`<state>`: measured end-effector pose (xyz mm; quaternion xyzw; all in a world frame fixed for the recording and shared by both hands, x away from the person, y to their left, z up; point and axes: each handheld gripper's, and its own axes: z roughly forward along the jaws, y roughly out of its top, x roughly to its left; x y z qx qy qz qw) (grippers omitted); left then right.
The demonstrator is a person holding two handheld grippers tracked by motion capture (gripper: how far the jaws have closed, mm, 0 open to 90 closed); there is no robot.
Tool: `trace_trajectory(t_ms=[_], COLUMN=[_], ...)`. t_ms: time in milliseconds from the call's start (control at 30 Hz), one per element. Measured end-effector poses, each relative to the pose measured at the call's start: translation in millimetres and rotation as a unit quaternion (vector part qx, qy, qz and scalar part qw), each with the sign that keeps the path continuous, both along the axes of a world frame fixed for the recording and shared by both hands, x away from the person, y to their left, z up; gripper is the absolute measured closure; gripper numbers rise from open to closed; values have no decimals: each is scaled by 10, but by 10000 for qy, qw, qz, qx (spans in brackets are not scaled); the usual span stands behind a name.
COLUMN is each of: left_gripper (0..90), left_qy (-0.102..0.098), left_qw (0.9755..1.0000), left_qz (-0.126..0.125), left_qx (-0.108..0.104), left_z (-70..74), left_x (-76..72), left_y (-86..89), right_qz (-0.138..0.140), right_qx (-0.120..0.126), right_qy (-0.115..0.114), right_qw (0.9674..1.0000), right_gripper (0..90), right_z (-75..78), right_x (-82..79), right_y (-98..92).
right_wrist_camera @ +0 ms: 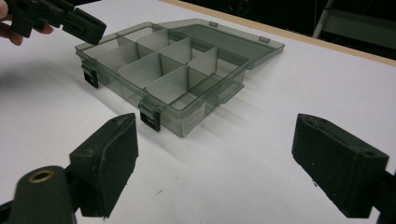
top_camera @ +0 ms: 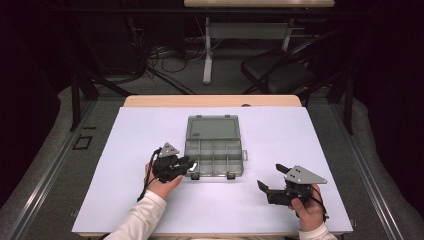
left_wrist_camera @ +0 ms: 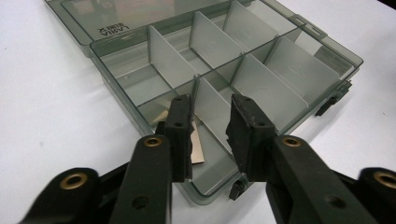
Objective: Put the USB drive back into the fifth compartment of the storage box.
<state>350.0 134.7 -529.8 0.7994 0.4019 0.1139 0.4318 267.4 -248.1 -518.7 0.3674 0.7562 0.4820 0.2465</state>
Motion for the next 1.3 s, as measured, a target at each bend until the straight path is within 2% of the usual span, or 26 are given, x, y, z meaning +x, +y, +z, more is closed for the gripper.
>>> trace_trajectory(t_ms=[200, 300, 500, 700, 767, 867, 1067, 1300], left_gripper=[580, 526, 440, 413, 402, 385, 269, 178], left_qy=[-114, -159, -345, -519, -519, -391, -452, -545], left_qw=[9999, 9998, 9993, 9985, 9985, 9988, 9981, 9970], left_qz=[-17, -33, -27, -35, -11, -22, -147, -281], left_qx=[-16, -93, -121, -138, -156, -291, -391, -463], left_z=[7, 12, 17, 32, 42, 53, 83, 150], left_x=[-19, -14, -15, -18, -29, -49, -89, -144], left_y=[14, 20, 20, 41, 54, 66, 62, 51], right_qz=[14, 6, -27, -14, -8, -6, -2, -9], right_qx=[-20, -24, 30, 14, 6, 14, 10, 28], right_qy=[-5, 3, 28, 26, 24, 24, 36, 24], right_qw=[10000, 10000, 10000, 10000, 10000, 10000, 10000, 10000], right_gripper=[142, 142, 143, 142, 143, 143, 142, 142], right_z=[-3, -11, -14, -17, -14, -12, -10, -9], right_x=[13, 17, 15, 19, 14, 11, 5, 3], right_y=[-2, -2, -26, -22, -18, -14, -9, -16])
